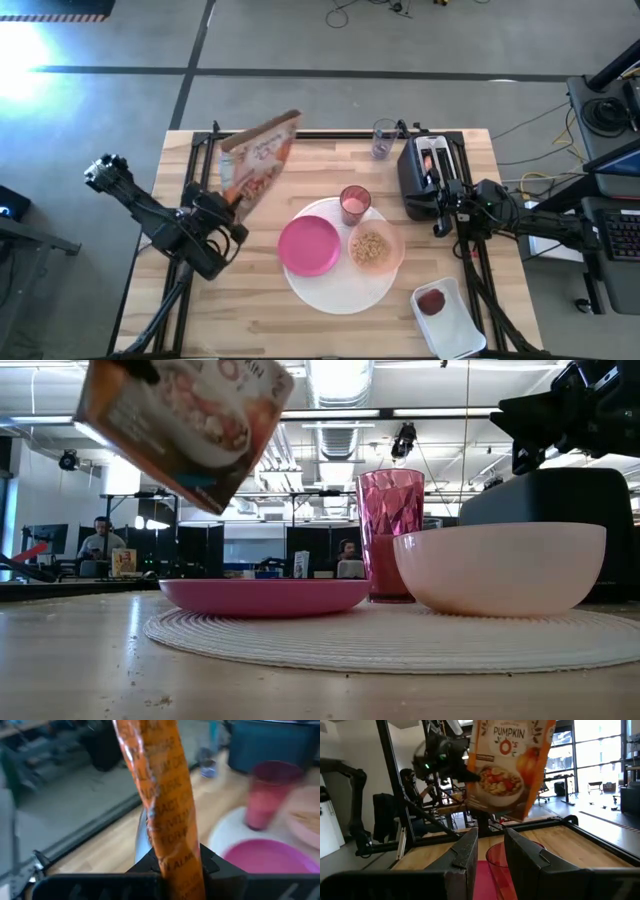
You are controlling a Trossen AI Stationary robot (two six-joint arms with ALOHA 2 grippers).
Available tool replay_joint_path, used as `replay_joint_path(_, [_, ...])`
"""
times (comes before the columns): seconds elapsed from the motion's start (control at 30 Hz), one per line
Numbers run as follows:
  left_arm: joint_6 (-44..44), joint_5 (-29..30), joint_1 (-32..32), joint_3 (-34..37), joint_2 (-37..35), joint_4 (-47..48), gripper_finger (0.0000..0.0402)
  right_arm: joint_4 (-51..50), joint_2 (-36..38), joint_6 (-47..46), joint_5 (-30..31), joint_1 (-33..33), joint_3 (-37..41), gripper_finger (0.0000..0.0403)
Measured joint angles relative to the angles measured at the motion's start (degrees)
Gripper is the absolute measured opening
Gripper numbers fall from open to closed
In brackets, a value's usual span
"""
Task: Arrange a breakfast setting
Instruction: Pour the cereal into the orange bowl
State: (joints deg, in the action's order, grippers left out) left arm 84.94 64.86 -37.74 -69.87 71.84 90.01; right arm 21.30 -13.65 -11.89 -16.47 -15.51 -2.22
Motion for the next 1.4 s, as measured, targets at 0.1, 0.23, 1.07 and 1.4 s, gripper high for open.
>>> replay_joint_path(0.1, [4.58,4.22,0.83,8.52,-2.74,0.01,0.0015,0.01,0.0,0.0,0.0,0.0,0.0,0.0086])
replay_joint_path(0.23, [13.81,7.07,3.13,18.54,-4.88,-0.02,0.0015,0.0,0.0,-0.01,0.0,0.0,0.0,0.0086])
replay_joint_path(1.07, [38.76,7.38,20.51,46.81,-2.45,-13.89,0.0015,0.01,0.0,-0.01,-0.01,0.0,0.0,0.0086])
replay_joint_path(1.4, [38.61,12.1,26.86,51.19,2.03,-21.76,0.0015,0.0,0.0,-0.03,-0.01,0.0,0.0,0.0086])
